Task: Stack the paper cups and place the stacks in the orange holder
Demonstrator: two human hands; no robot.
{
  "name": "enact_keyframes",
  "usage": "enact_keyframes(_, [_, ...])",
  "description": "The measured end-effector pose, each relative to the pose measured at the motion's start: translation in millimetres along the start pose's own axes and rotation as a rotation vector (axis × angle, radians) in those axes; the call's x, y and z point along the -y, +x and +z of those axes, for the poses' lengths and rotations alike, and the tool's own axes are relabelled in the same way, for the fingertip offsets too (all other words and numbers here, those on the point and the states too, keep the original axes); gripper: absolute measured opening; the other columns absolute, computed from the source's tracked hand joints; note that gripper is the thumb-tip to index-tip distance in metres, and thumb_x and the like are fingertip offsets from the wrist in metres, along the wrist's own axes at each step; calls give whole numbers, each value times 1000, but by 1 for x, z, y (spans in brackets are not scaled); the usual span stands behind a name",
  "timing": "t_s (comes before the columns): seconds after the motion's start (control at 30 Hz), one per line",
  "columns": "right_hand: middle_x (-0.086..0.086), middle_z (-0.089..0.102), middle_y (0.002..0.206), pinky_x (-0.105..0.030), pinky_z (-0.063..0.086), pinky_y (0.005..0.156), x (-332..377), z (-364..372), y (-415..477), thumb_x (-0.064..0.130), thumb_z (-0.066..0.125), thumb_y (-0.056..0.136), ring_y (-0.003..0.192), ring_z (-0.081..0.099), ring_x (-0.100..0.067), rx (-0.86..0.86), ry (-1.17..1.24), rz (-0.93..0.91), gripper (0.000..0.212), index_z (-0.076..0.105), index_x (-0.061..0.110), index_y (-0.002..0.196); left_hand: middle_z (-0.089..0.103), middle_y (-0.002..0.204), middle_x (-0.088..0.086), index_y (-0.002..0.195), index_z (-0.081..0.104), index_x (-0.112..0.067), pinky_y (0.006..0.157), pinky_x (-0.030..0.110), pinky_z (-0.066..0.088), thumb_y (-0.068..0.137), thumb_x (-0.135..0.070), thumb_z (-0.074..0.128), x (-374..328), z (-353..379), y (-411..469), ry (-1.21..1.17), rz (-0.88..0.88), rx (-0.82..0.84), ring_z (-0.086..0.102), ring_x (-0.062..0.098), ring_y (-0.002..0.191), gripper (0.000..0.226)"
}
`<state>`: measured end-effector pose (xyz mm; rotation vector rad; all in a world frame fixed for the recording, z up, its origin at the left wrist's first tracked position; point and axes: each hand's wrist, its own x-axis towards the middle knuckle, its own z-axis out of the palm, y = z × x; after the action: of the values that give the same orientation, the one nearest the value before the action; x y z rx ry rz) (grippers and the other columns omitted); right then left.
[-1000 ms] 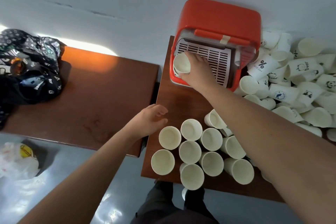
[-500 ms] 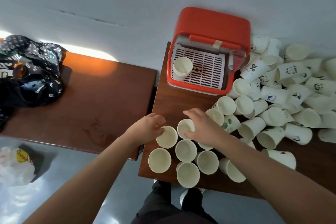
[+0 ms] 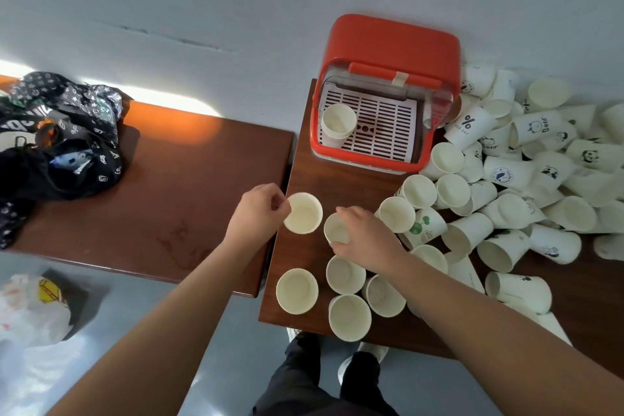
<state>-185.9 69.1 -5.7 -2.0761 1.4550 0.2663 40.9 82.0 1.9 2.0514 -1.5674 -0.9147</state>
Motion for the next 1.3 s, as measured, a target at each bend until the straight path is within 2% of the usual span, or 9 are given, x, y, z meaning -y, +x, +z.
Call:
enact_keyframes(0.13, [-1, 35, 154, -38, 36, 112, 3, -2, -2, 38, 60, 89, 138, 37, -23, -47, -6, 19, 75, 30, 12, 152, 67, 83, -5, 82, 63, -20, 66, 38, 61, 91, -24, 61, -18, -22, 11, -167, -66, -115, 68, 15, 69, 10])
enact_keyframes(0.27, [0, 36, 154, -35, 39, 110, 4, -14, -5, 38, 59, 89, 138, 37, -20, -120, 42, 53, 72, 33, 13, 150, 68, 84, -1, 86, 64, -14, 51, 16, 52, 93, -17, 59, -49, -39, 30, -296, -77, -199, 67, 7, 58, 8])
enact_keyframes(0.4, [1, 39, 152, -32, 35, 113, 10, -45, -15, 36, 65, 87, 139, 37, -17, -282, 170, 59, 71, 37, 14, 149, 69, 78, 3, 89, 62, -7, 47, 9, 43, 92, -16, 58, -78, -50, 51, -363, -29, -230, 65, 4, 52, 10])
enact_keyframes(0.6, [5, 50, 138, -28, 39, 104, 5, -107, -23, 32, 71, 83, 126, 46, -13, -566, 327, 90, 61, 48, 19, 138, 66, 74, 2, 84, 60, -4, 69, 44, 62, 85, -15, 57, -109, -50, 84, -432, 24, -236, 72, 17, 64, 12])
enact_keyframes(0.7, [4, 51, 137, -25, 38, 102, -3, -119, -18, 31, 71, 83, 125, 47, -13, -637, 393, 134, 61, 50, 18, 138, 65, 71, 2, 84, 60, -2, 71, 46, 61, 84, -13, 56, -117, -39, 100, -398, -6, -206, 72, 19, 65, 11])
enact_keyframes(0.8, [3, 50, 141, -30, 39, 107, -8, -123, -11, 33, 71, 83, 128, 47, -14, -673, 436, 157, 65, 47, 17, 142, 69, 73, 6, 86, 59, -4, 63, 35, 60, 86, -13, 55, -122, -25, 111, -347, -22, -172, 70, 14, 59, 10])
enact_keyframes(0.9, [2, 51, 141, -21, 35, 103, -12, -126, -3, 32, 71, 83, 128, 48, -14, -718, 461, 163, 65, 47, 16, 142, 70, 75, 9, 82, 55, -9, 55, 27, 50, 89, -15, 52, -124, -14, 125, -240, -13, -146, 70, 19, 63, 10])
enact_keyframes(1.03, [3, 51, 141, -19, 33, 101, -11, -132, 8, 34, 70, 85, 128, 46, -12, -747, 475, 174, 66, 46, 17, 143, 67, 78, 16, 83, 57, -2, 65, 43, 57, 85, -15, 49, -118, -9, 143, -97, 16, -161, 68, 34, 69, 15])
enact_keyframes(1.3, [17, 49, 124, -13, 31, 97, -4, -142, 30, 29, 70, 84, 111, 40, 6, -804, 530, 137, 55, 51, 21, 136, 43, 77, 8, 81, 42, -6, 56, 33, 26, 90, -9, 47, -112, -2, 159, 176, 211, -246, 40, 26, 64, 10])
